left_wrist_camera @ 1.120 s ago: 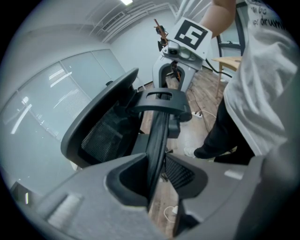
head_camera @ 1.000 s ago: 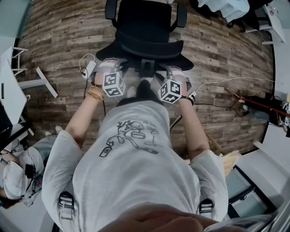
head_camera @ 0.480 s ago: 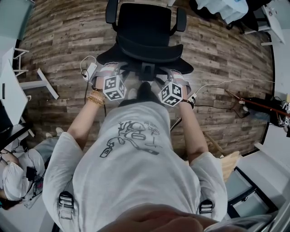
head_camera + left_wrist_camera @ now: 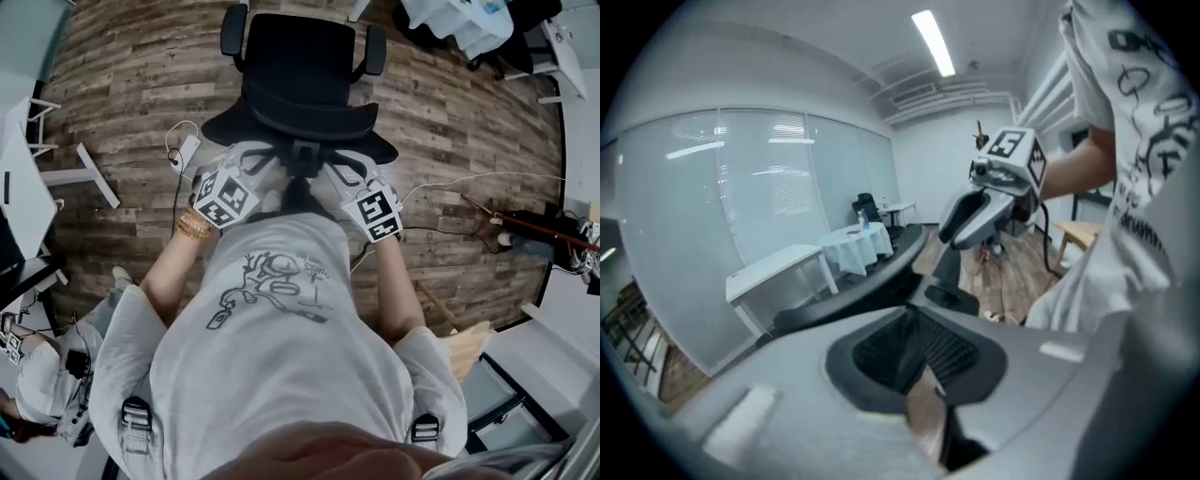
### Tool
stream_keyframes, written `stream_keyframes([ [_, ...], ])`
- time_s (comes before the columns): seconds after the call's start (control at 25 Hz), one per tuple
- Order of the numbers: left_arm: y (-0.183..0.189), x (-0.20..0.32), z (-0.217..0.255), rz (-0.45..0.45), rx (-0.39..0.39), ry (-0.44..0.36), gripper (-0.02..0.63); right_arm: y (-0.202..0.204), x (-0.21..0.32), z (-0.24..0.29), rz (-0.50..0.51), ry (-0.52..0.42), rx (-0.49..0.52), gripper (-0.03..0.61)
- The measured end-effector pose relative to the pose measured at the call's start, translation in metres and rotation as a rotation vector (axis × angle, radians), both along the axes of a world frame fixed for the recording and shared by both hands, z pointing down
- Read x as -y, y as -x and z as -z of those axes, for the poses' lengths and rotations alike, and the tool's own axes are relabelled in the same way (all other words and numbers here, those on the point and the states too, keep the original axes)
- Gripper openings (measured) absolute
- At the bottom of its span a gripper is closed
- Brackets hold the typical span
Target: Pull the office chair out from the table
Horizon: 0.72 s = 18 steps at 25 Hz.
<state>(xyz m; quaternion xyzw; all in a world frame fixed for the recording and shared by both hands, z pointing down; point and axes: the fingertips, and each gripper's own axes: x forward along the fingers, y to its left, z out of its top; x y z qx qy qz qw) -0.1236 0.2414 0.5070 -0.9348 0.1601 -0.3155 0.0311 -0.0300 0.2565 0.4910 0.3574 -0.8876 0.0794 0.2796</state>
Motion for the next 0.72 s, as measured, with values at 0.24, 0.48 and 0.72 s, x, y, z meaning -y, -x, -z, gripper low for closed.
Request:
stream_keyframes([
  [0.24, -0.014, 0.010, 0.077, 0.079, -0.236, -0.027, 0.003, 0.013, 0.010, 0.067, -0.109, -0.047, 0.293, 0.053],
  [0.48, -0.035, 0.014, 0.148, 0.137, -0.499, 0.037, 0.002, 0.016, 0.018, 0.124, -0.151, -0.127, 0.442, 0.014],
  [0.72, -0.029, 0.011, 0.182, 0.162, -0.602, 0.046, 0.002, 0.020, 0.018, 0.152, -0.182, -0.187, 0.436, 0.006],
])
